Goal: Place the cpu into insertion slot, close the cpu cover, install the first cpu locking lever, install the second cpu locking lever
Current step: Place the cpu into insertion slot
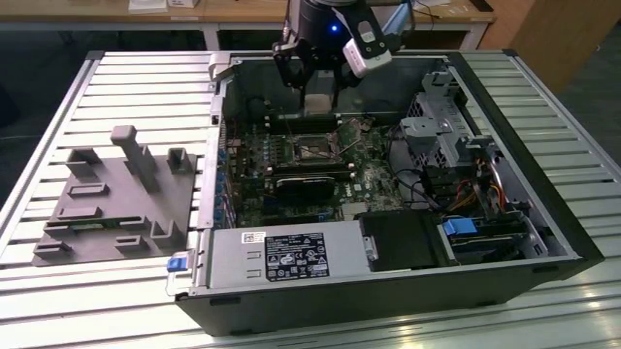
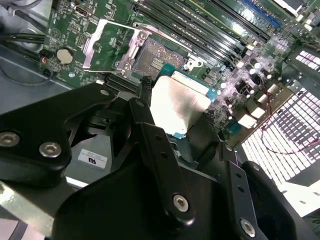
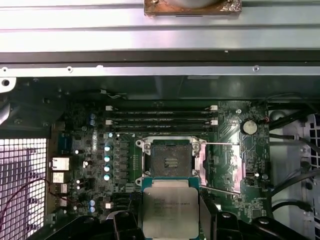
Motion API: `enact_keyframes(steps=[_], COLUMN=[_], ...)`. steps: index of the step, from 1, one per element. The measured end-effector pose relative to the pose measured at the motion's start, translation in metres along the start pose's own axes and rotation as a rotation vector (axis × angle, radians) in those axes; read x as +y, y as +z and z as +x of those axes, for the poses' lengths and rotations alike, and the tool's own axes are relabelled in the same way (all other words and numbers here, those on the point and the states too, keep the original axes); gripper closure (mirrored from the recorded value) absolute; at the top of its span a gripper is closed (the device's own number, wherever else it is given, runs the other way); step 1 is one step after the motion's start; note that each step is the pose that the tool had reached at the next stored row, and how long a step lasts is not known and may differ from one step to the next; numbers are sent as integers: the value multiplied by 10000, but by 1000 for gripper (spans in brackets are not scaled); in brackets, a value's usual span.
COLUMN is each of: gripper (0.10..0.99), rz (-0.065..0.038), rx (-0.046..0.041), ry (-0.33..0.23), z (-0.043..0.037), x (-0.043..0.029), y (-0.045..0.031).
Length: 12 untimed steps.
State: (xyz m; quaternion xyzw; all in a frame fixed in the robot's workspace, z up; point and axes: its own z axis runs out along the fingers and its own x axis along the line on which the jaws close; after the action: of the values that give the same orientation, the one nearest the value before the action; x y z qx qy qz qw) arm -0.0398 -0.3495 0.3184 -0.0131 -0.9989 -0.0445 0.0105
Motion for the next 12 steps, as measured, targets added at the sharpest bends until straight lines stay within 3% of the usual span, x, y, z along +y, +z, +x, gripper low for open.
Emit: enact_keyframes(steps=[3, 12], gripper=[549, 549], rz=[-4, -37], rx=[-15, -156], ry=[172, 1769], z=[3, 2], x=[-3, -7], y=[31, 79])
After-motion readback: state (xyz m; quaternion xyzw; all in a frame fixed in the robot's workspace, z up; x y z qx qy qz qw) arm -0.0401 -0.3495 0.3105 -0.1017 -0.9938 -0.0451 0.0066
